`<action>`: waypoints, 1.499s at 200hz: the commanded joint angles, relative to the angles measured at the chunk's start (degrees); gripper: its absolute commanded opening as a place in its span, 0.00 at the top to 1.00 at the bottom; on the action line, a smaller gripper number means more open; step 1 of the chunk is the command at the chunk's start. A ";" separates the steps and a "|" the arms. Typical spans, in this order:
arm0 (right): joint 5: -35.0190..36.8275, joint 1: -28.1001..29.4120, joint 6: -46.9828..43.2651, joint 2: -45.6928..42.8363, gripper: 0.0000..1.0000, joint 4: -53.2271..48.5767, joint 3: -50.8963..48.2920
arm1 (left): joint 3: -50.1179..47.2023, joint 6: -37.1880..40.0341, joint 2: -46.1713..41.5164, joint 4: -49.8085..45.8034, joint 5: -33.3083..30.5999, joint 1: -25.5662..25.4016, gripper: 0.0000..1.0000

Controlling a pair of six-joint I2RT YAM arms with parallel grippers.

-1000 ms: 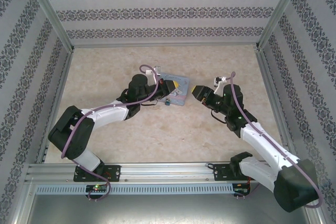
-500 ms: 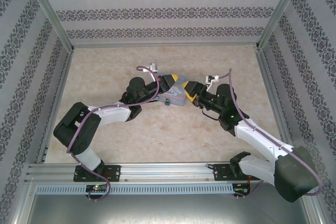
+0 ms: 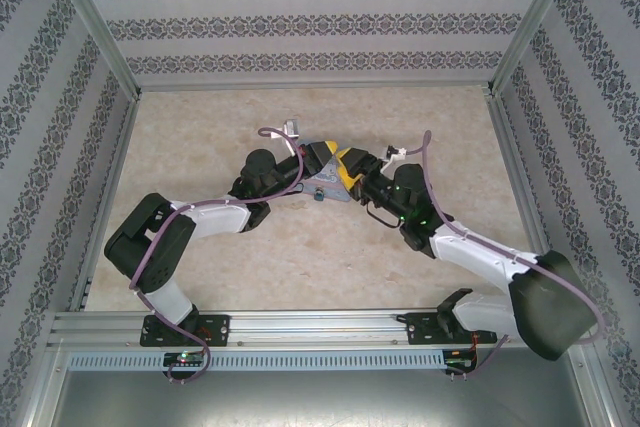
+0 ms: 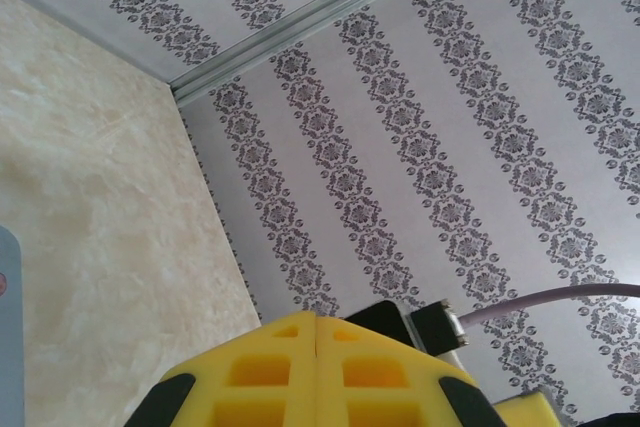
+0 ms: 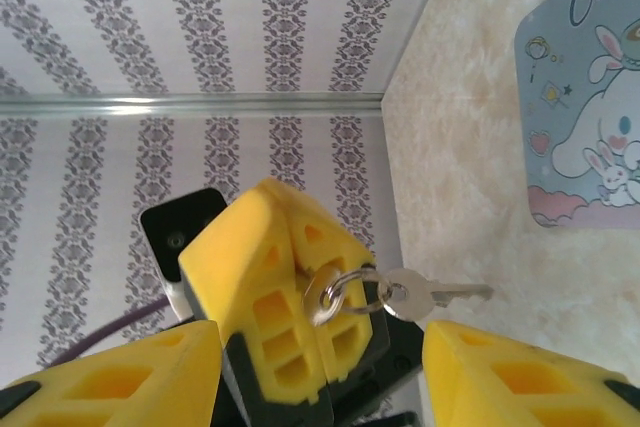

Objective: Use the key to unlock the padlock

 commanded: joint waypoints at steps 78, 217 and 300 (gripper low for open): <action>7.55 2.12 5.25 5.92 0.75 11.81 0.95 | -2.26 -2.19 0.02 6.44 -1.20 0.25 1.00; 1.41 -0.94 -1.19 -5.34 0.43 3.17 -9.51 | 0.71 -3.90 -2.00 -4.42 0.58 0.22 1.00; -11.06 -12.53 -26.00 -15.98 0.54 -4.87 -7.04 | 2.91 -7.30 -1.15 -4.21 9.49 0.34 1.00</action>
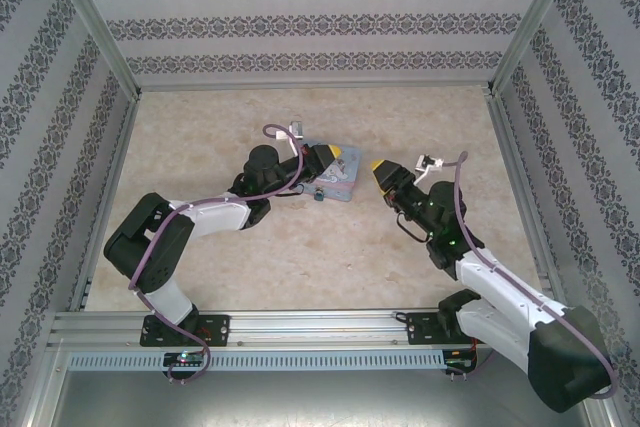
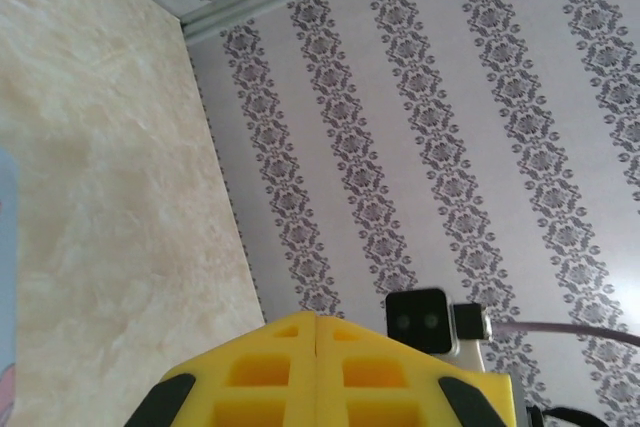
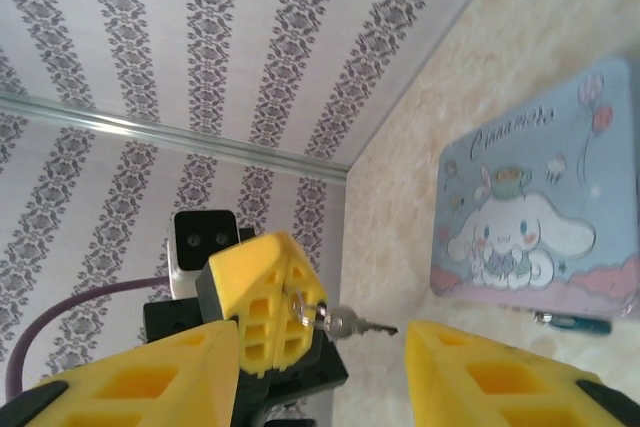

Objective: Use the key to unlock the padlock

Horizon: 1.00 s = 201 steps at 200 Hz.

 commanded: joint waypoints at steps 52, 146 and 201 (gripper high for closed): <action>-11.29 1.41 -9.50 9.56 0.55 7.99 7.34 | 0.09 -6.41 -0.14 6.42 3.53 0.07 1.00; -8.64 5.27 -8.82 16.63 0.61 13.45 9.49 | -0.48 -9.14 0.30 7.93 2.23 -0.02 1.00; -7.40 4.84 -8.73 17.56 0.66 14.13 9.41 | -0.79 -9.24 0.30 8.00 1.97 -0.10 1.00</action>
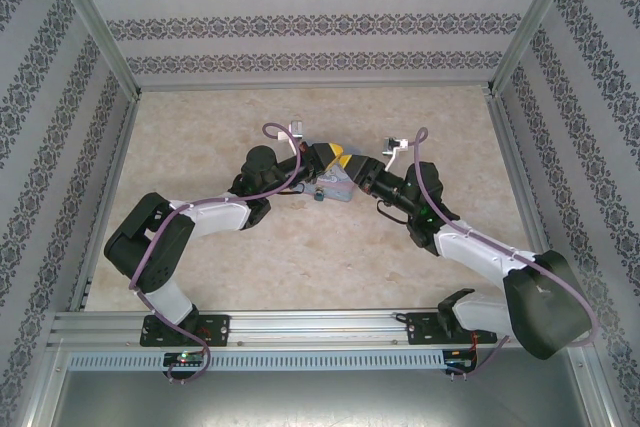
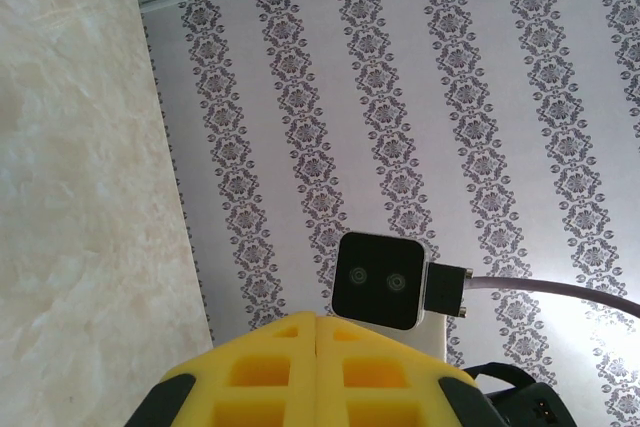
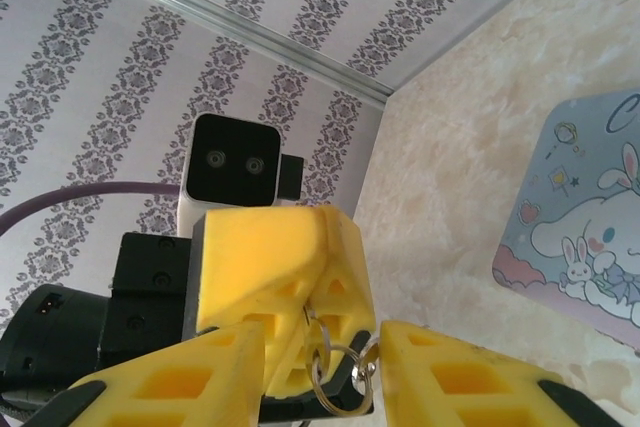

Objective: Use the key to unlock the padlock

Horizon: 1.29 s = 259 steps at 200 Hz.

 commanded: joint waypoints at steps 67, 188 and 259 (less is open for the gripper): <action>0.38 -0.41 -0.73 1.81 0.70 4.00 1.88 | -0.61 -0.66 0.19 3.51 -0.18 -0.19 1.00; -2.86 -3.07 -0.58 2.48 0.61 5.15 2.78 | -0.75 -0.84 0.10 3.58 -0.36 -0.37 1.00; -2.87 -0.96 -0.49 4.40 0.65 6.83 2.25 | -0.30 -0.75 0.10 3.00 -0.51 -0.50 1.00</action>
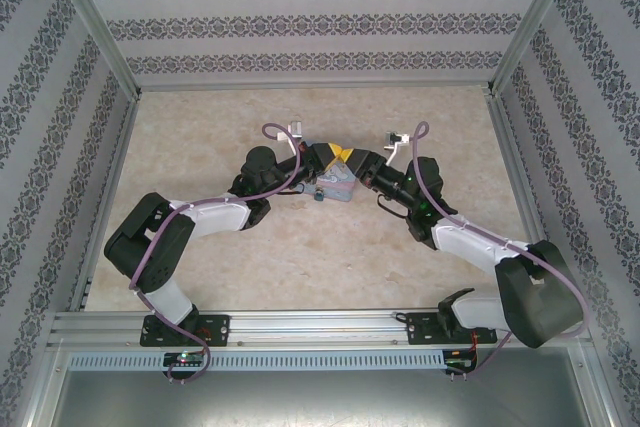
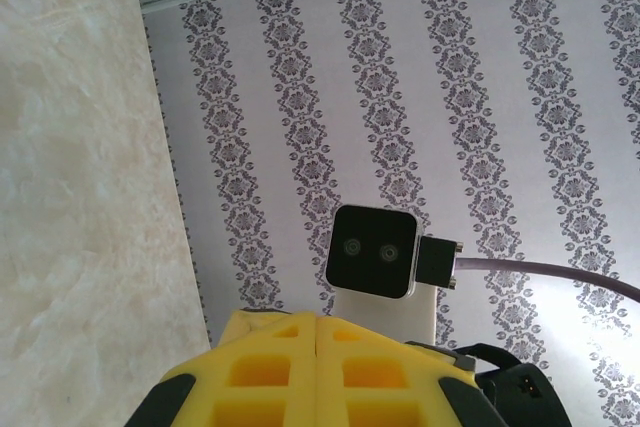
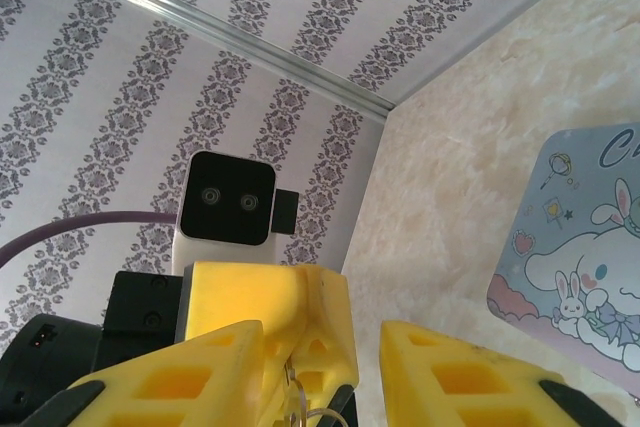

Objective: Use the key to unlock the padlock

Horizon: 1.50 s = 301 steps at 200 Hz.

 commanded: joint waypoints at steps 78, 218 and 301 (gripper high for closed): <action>-1.14 1.20 -0.36 1.23 0.72 4.11 -0.08 | -0.11 0.07 0.10 2.27 -0.55 -0.41 1.00; -1.63 1.46 -0.46 0.62 0.74 4.74 -2.00 | 0.16 0.32 0.23 1.12 -0.70 -0.41 1.00; -1.66 1.78 -0.51 0.72 0.87 4.65 -2.58 | 0.18 0.65 0.06 0.65 -0.89 -0.41 1.00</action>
